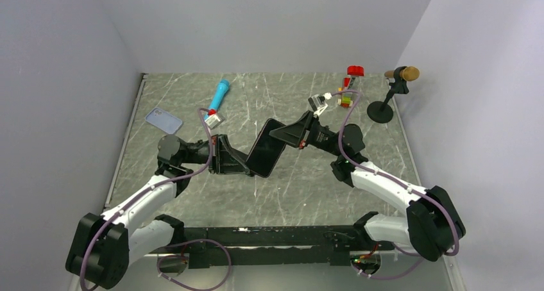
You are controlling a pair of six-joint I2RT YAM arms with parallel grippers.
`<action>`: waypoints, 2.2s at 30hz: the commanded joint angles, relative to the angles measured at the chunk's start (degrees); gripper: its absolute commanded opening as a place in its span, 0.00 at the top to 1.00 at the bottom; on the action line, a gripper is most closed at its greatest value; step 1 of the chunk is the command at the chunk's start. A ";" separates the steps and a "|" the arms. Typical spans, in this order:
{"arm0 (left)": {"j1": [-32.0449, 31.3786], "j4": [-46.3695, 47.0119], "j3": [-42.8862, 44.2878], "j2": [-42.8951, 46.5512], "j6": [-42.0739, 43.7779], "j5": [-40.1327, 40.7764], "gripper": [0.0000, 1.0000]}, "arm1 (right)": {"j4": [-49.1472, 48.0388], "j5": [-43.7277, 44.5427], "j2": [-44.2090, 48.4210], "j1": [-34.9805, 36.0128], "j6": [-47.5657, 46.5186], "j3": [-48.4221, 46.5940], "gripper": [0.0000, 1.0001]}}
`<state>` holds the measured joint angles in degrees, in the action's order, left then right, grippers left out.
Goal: Take the phone out of the phone case
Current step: Remove the phone case from the phone.
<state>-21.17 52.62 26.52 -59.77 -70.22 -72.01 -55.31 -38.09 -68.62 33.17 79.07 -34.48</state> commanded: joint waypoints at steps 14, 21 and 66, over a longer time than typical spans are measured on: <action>0.88 -23.58 6.38 7.01 25.76 12.36 1.00 | -14.63 -4.48 -3.59 5.06 16.88 -6.85 1.00; 1.00 -15.64 4.00 4.45 22.20 11.39 1.00 | -22.56 -4.74 -5.83 4.99 22.93 -6.81 1.00; 4.03 23.52 1.34 -9.15 -4.04 -1.90 1.00 | -33.71 -4.72 -7.79 5.33 36.05 -7.19 1.00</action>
<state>-18.28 73.01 28.05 -65.54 -74.89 -75.68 -72.14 -39.22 -79.22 34.20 96.73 -40.53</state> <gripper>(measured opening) 0.062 0.307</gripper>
